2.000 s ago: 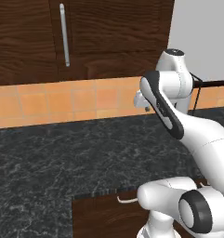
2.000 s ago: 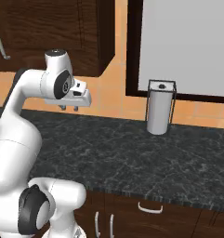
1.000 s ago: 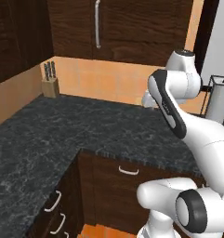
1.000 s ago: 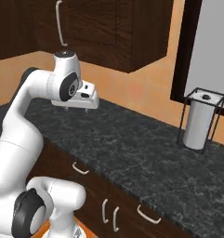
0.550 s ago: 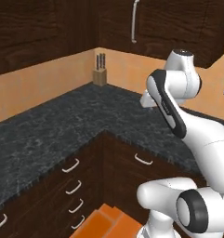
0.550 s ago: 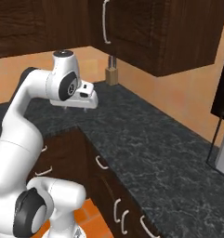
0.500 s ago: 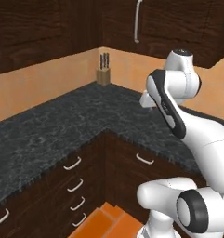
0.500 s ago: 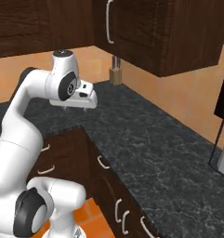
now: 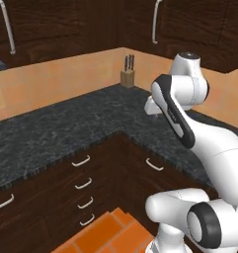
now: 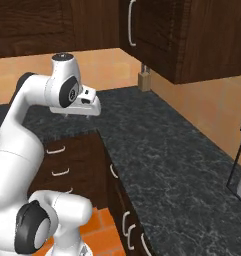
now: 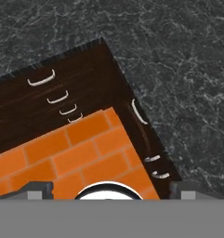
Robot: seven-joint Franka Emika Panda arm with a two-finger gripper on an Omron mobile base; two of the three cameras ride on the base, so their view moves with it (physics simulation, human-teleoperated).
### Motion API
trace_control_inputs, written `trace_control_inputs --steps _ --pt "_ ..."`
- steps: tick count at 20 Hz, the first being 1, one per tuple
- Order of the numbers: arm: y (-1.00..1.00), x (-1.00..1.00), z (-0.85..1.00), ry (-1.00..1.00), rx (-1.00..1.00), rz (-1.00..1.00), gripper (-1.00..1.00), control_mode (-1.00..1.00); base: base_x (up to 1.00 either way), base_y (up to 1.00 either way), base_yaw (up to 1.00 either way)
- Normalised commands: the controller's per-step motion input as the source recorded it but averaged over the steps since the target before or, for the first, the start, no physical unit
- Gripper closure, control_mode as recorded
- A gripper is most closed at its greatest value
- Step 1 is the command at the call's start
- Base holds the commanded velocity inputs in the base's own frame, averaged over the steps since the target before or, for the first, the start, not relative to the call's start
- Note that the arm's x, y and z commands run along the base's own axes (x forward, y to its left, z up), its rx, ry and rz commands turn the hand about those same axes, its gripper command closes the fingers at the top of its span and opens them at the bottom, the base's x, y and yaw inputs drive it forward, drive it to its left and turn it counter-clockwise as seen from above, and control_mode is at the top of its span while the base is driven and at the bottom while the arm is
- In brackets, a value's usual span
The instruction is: Take a straw from the drawer in front and place it inside the glass cup on the dining counter.
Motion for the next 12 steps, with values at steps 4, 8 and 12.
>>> trace_control_inputs --steps 4,8,12 --pt "0.0 0.0 0.0 0.0 0.0 0.0 -1.0 1.0 0.0 -0.67 0.28" --pt "0.0 0.0 0.0 0.0 0.0 0.0 -1.0 1.0 0.0 -0.43 0.23" --pt "0.33 -0.03 -0.03 -0.02 -0.14 0.12 -1.0 -1.0 0.0 0.0 0.0"
